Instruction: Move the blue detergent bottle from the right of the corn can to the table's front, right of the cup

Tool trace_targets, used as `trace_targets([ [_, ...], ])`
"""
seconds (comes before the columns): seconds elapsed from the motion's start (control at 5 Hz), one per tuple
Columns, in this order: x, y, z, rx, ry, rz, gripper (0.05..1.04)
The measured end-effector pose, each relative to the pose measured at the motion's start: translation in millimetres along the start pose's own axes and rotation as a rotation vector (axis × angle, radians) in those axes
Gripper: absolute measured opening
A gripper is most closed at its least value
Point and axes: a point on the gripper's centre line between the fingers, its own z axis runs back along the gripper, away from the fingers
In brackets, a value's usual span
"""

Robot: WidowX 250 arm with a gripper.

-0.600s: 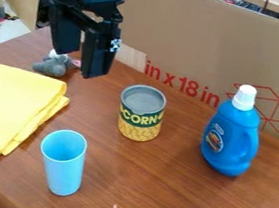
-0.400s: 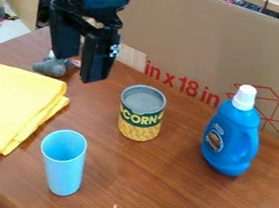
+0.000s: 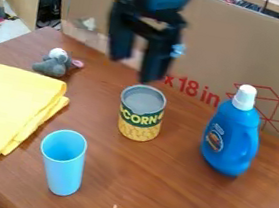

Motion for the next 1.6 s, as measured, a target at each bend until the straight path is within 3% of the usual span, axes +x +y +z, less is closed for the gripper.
trace_targets([
  [0.2, 28, -12, -3, -0.010, 0.008, -0.046, 1.001],
  [0.6, 70, -10, -1, -0.011, -0.043, -0.055, 1.001],
  [0.8, 89, -11, -9, -0.035, -0.044, -0.092, 1.001],
  [1.0, 102, -13, -19, -0.039, -0.027, -0.097, 1.001],
  [1.2, 112, -28, -34, -0.040, 0.024, -0.133, 1.001],
  [1.6, 108, -34, -34, -0.044, 0.064, -0.182, 1.001],
])
